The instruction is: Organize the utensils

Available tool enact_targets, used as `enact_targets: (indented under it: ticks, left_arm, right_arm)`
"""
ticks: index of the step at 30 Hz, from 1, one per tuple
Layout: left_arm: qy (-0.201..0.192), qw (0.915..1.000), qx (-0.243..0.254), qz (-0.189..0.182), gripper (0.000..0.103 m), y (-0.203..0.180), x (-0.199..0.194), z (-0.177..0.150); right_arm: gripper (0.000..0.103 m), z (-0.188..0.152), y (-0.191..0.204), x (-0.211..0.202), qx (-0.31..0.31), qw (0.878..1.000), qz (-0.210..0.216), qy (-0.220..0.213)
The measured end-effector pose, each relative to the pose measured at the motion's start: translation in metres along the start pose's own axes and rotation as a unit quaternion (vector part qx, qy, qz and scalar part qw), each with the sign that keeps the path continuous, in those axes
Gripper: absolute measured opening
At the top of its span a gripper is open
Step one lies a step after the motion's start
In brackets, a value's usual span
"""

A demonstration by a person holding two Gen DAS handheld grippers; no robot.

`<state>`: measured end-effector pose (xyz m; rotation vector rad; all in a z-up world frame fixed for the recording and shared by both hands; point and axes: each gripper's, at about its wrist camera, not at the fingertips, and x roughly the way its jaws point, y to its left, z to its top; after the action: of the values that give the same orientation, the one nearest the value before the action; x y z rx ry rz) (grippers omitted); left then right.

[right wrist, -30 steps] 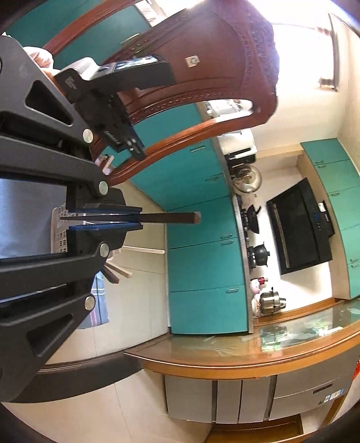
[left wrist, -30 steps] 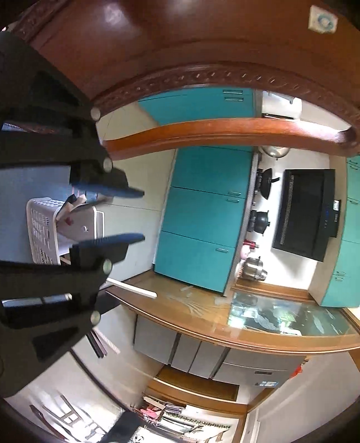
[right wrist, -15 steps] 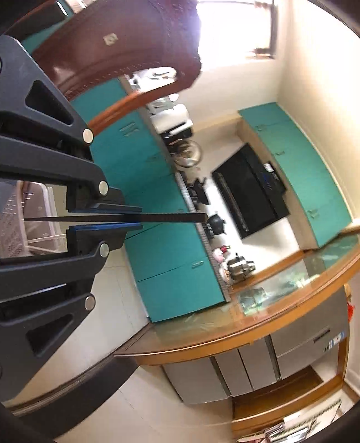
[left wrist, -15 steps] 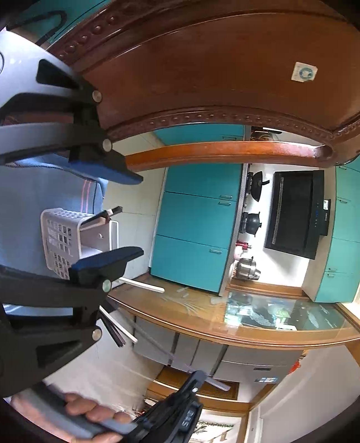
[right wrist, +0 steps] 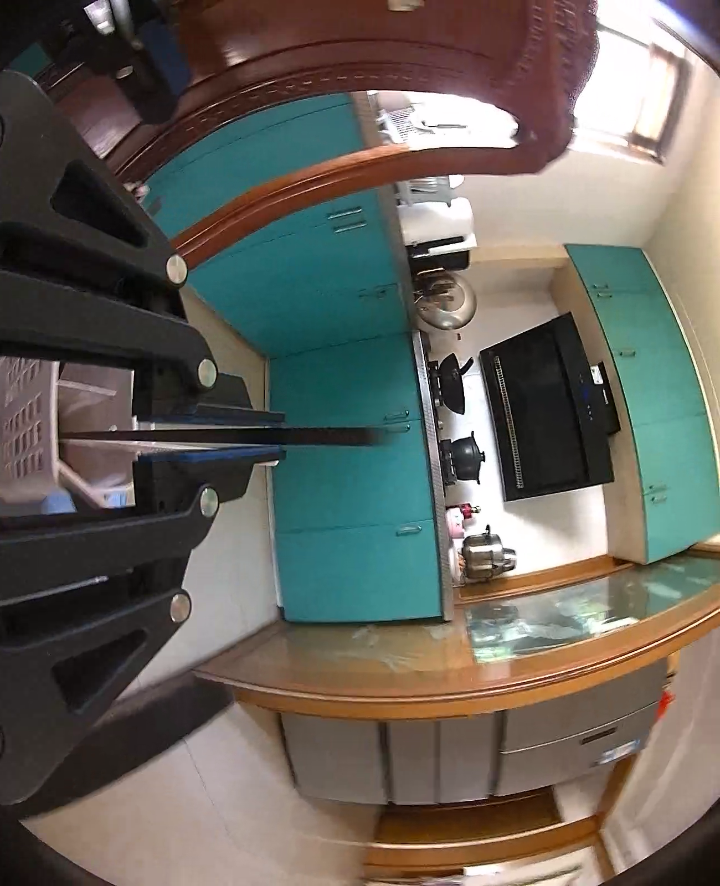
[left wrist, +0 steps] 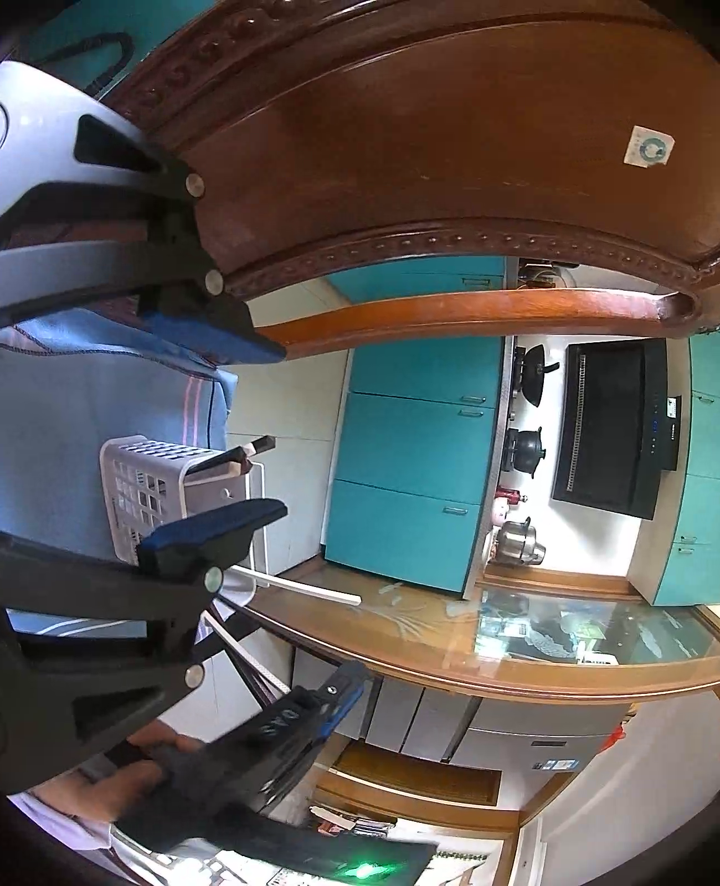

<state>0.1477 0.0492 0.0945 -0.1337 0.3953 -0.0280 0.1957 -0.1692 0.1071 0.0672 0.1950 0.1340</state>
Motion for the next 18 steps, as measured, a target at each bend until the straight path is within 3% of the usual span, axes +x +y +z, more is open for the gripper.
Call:
enact_targets:
  ticks: [1,2,5,8,10,14,18]
  left_arm:
    - [0.000,1.0000,0.000,-0.001,0.054,0.000,0.000,-0.001]
    - [-0.001,1.0000,-0.001,-0.003,0.055,0.000,0.000,-0.001]
    - [-0.004,1.0000,-0.003,-0.009,0.061,0.002,-0.003,-0.006]
    - [-0.005,0.9999,-0.005,-0.014,0.068,0.003,-0.004,-0.012]
    - [-0.011,0.9997,-0.002,-0.020,0.072,0.003,-0.007,-0.022]
    - [-0.012,0.9998,0.014,-0.008,0.082,0.003,-0.008,-0.049]
    - [0.001,0.9977,0.066,0.013,0.089,-0.002,-0.011,-0.085]
  right_arm:
    - [0.050,-0.003,0.000,-0.006,-0.004,1.000,-0.003,-0.004]
    - [0.054,-0.005,0.000,-0.011,0.000,1.000,-0.002,-0.007]
    - [0.059,-0.005,-0.003,-0.032,0.037,0.999,0.022,-0.002]
    - [0.072,-0.007,0.001,-0.054,0.041,0.998,0.040,0.001]
    - [0.083,-0.014,0.003,-0.073,0.032,0.999,0.031,-0.007]
    - [0.094,-0.054,-0.004,-0.104,-0.009,1.000,-0.005,-0.011]
    - [0.099,-0.090,-0.018,-0.105,0.004,0.998,-0.022,0.058]
